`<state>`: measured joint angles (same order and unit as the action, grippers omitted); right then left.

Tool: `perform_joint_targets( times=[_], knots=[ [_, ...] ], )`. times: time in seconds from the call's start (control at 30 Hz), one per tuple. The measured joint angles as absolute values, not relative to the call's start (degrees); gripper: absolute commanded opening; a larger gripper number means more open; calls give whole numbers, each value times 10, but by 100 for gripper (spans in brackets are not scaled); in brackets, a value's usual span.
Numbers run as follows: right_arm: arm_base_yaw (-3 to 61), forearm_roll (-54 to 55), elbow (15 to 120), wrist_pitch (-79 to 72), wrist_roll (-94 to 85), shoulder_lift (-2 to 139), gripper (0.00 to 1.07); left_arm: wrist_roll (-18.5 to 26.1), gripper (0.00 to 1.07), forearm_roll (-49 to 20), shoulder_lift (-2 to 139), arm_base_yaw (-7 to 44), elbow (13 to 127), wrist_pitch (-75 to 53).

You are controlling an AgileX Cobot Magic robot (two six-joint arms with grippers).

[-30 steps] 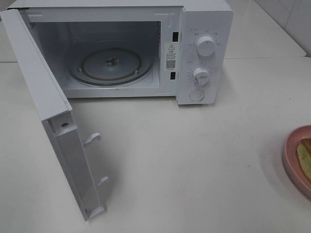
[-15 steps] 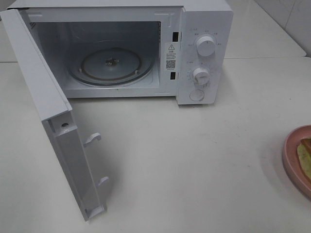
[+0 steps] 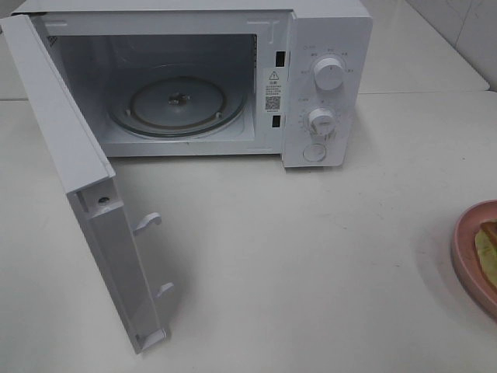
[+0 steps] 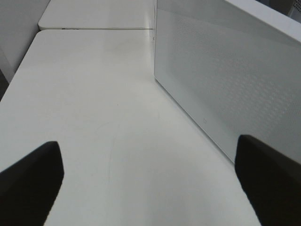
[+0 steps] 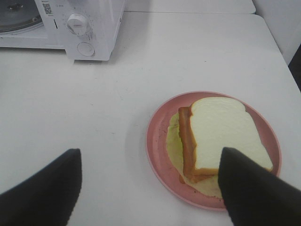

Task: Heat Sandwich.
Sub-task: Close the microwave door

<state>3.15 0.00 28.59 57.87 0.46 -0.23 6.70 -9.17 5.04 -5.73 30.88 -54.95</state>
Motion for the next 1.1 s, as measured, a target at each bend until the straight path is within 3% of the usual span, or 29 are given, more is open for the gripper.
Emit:
perform_joint_targets(
  times=[0.03, 0.13, 0.17, 0.2, 0.3, 0.33, 0.37, 0.47, 1.0, 1.1],
  knots=[
    [32, 0, 286, 579, 5, -2, 76, 67, 88, -92, 50, -57, 309, -549],
    [32, 0, 286, 579, 5, -2, 76, 67, 68, -95, 97, -57, 303, -480],
    [32, 0, 286, 579, 5, -2, 76, 67, 68, -95, 97, -57, 303, -480],
    [32, 0, 286, 579, 5, -2, 76, 67, 57, -96, 107, -57, 298, -462],
    [32, 0, 286, 579, 5, -2, 76, 67, 38, -96, 141, -57, 270, -403],
    [32, 0, 286, 579, 5, -2, 76, 67, 38, -96, 141, -57, 270, -403],
    [32, 0, 286, 579, 5, -2, 76, 67, 23, -96, 151, -57, 260, -386],
    [32, 0, 286, 579, 5, -2, 76, 67, 1, -96, 192, -57, 224, -312],
    [32, 0, 286, 579, 5, -2, 76, 68, 0, -91, 390, -57, 111, 98],
    [32, 0, 286, 579, 5, -2, 76, 68, 0, -62, 462, -57, 111, 194]
  ],
)
